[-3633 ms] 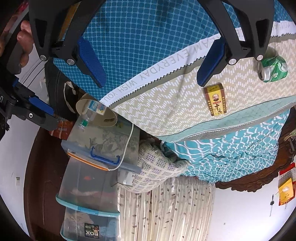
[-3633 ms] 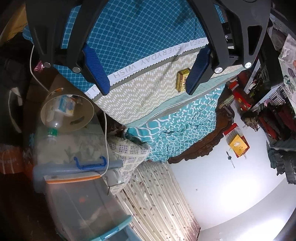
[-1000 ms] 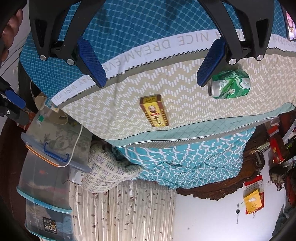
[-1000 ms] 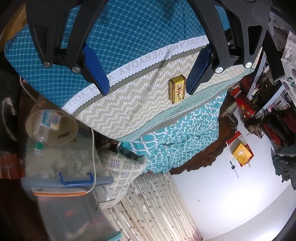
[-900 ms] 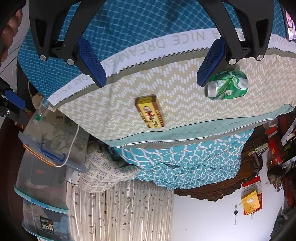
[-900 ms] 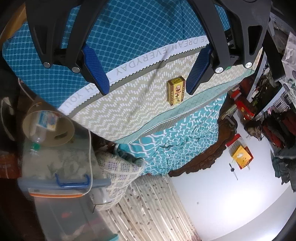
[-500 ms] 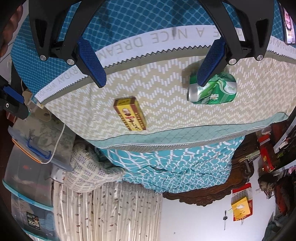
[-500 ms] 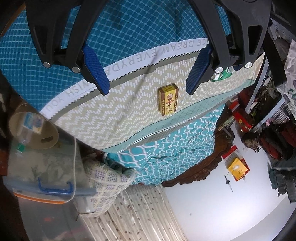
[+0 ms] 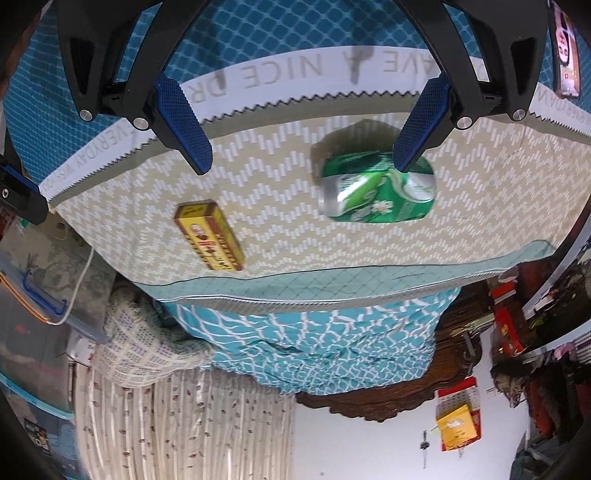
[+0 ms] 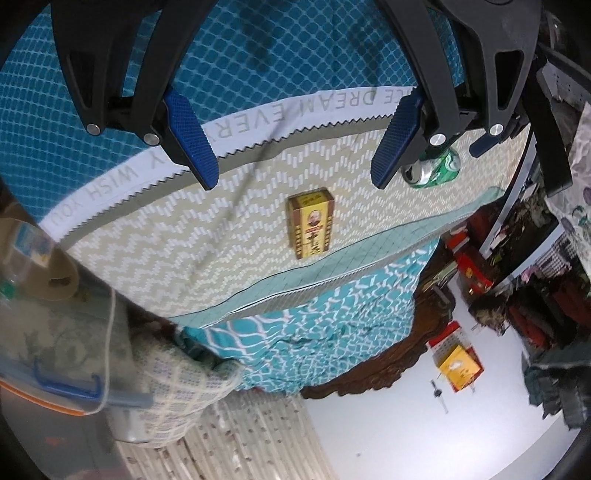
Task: Collect trash
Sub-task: 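Move the left tool to the green can while the right tool approaches the yellow box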
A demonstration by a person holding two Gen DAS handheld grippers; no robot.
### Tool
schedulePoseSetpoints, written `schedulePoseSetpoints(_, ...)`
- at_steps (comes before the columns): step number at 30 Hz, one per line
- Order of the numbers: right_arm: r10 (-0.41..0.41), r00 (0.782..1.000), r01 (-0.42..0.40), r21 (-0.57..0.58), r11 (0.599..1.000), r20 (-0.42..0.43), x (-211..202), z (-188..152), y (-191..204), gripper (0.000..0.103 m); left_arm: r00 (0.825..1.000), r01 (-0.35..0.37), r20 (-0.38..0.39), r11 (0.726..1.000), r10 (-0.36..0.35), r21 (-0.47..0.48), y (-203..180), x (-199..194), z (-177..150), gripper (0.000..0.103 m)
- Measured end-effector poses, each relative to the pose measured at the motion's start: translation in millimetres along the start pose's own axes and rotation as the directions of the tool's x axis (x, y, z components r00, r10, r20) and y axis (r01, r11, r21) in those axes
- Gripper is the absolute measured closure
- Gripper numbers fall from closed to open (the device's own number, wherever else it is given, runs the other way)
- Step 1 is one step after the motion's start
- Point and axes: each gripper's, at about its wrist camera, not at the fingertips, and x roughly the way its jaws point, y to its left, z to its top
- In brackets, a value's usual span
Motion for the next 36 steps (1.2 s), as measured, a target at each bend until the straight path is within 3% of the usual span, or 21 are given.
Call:
schedulePoseSetpoints(6, 0.055, 0.997, -0.059, -0.092, 0.994, -0.047, 25, 3, 30, 0.02, 0.999, -0.043, -0.014, 0.998, 0.042, -0.055, 37, 6, -5, 0.009)
schedulePoseSetpoints(8, 0.092, 0.992, -0.104, -0.147, 0.984, -0.087, 40, 8, 47, 0.026, 0.999, -0.038, -0.037, 0.993, 0.034, -0.116, 62, 10, -8, 0.009)
schedulePoseSetpoints(10, 0.123, 0.983, -0.148, -0.194, 0.97, -0.139, 58, 11, 62, 0.038, 0.998, -0.014, -0.064, 0.983, 0.002, -0.182, 85, 15, -10, 0.009)
schedulePoseSetpoints(13, 0.158, 0.96, -0.216, -0.252, 0.943, -0.231, 98, 12, 92, 0.053, 0.993, 0.044, -0.092, 0.954, -0.074, -0.298, 120, 22, -15, 0.01)
schedulePoseSetpoints(16, 0.192, 0.922, -0.279, -0.234, 0.931, -0.335, 145, 12, 115, 0.062, 0.987, 0.088, -0.091, 0.924, -0.131, -0.373, 140, 24, -18, 0.01)
schedulePoseSetpoints(19, 0.248, 0.884, -0.32, -0.127, 0.939, -0.396, 185, 15, 126, 0.062, 0.983, 0.108, -0.092, 0.909, -0.157, -0.404, 148, 25, -19, 0.011)
schedulePoseSetpoints(22, 0.276, 0.868, -0.338, -0.082, 0.938, -0.412, 207, 18, 133, 0.062, 0.978, 0.126, -0.1, 0.899, -0.183, -0.419, 149, 29, -20, 0.012)
schedulePoseSetpoints(25, 0.277, 0.859, -0.337, -0.066, 0.939, -0.431, 224, 17, 141, 0.062, 0.962, 0.171, -0.113, 0.873, -0.248, -0.458, 151, 38, -19, 0.018)
schedulePoseSetpoints(28, 0.282, 0.843, -0.341, -0.05, 0.939, -0.458, 239, 17, 142, 0.064, 0.933, 0.233, -0.132, 0.842, -0.335, -0.487, 150, 50, -17, 0.034)
schedulePoseSetpoints(29, 0.284, 0.837, -0.341, -0.042, 0.939, -0.467, 240, 16, 141, 0.064, 0.916, 0.262, -0.139, 0.824, -0.376, -0.503, 147, 55, -18, 0.035)
schedulePoseSetpoints(32, 0.293, 0.823, -0.351, -0.03, 0.936, -0.487, 241, 11, 137, 0.068, 0.889, 0.3, -0.137, 0.781, -0.437, -0.548, 146, 64, -19, 0.035)
schedulePoseSetpoints(36, 0.309, 0.796, -0.368, -0.01, 0.93, -0.521, 236, -5, 134, 0.068, 0.875, 0.322, -0.106, 0.73, -0.473, -0.602, 152, 69, -20, 0.031)
